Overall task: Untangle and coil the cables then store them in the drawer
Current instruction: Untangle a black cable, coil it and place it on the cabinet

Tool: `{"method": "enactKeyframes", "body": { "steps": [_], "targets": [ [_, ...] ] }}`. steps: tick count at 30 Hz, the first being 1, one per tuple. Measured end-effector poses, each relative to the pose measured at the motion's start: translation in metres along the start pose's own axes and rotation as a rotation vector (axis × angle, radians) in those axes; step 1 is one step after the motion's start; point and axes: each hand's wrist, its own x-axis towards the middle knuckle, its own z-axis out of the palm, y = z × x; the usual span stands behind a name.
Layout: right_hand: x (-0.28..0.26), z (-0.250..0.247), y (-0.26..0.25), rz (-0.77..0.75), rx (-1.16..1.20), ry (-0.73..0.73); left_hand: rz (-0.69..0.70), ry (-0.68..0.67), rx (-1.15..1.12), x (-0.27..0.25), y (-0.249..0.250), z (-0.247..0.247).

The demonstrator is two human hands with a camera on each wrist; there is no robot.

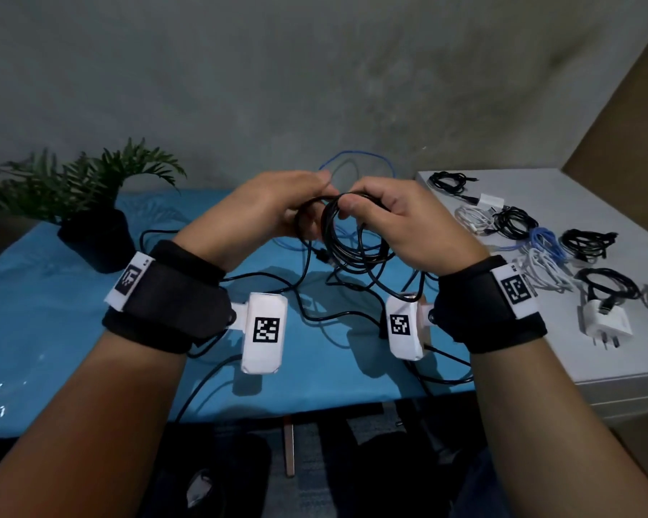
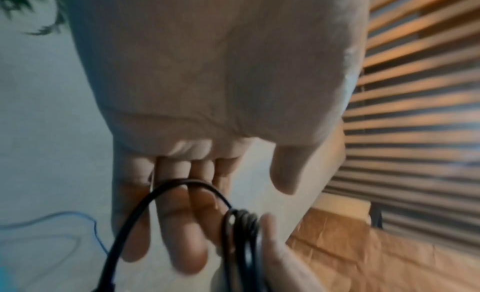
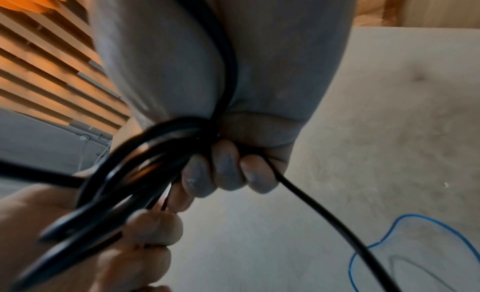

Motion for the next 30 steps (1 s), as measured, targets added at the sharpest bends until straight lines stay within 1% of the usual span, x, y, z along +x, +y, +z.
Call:
{"method": "enactKeyframes", "body": {
  "steps": [2,3,4,7,9,11,13,14,16,21,23,25,28,30],
  "targets": [
    [0.001,0.004,0.000,-0.016,0.039,-0.017,0.049,-0.004,0.219,0.000,-0.002,0.002],
    [0.001,0.005,0.000,-0.021,0.048,-0.029,0.060,-0.012,0.286,0.000,-0.003,0.002],
    [0.001,0.007,0.000,-0.022,0.053,-0.039,0.050,-0.024,0.298,0.000,-0.004,0.000],
    [0.001,0.009,0.000,-0.028,0.083,-0.026,-0.025,-0.096,0.141,-0.001,-0.007,-0.007],
    [0.003,0.009,0.000,-0.015,0.129,0.008,-0.020,-0.124,0.004,-0.002,-0.010,-0.007],
    [0.004,0.009,-0.003,-0.018,0.185,0.038,-0.006,-0.141,-0.224,-0.002,-0.011,0.000],
    [0.005,0.009,-0.003,-0.031,0.240,0.063,-0.030,-0.145,-0.472,-0.001,-0.010,0.009],
    [0.006,0.009,-0.002,-0.032,0.250,0.074,-0.051,-0.144,-0.550,0.000,-0.008,0.013],
    [0.006,0.008,-0.002,-0.037,0.230,0.090,-0.079,-0.139,-0.581,0.000,-0.004,0.018],
    [0.003,0.007,-0.001,-0.081,0.198,0.107,-0.042,-0.130,-0.397,-0.003,0.000,0.015],
    [0.003,0.006,0.001,-0.090,0.225,0.117,-0.035,-0.140,-0.373,-0.002,-0.001,0.011],
    [0.003,0.003,0.002,-0.106,0.242,0.142,-0.025,-0.162,-0.432,0.000,-0.001,0.012],
    [0.003,-0.002,0.002,-0.126,0.273,0.163,-0.035,-0.179,-0.603,0.000,0.000,0.017],
    [0.001,-0.007,0.005,-0.109,0.292,0.216,-0.024,-0.180,-0.709,0.000,0.002,0.013]
  ]
}}
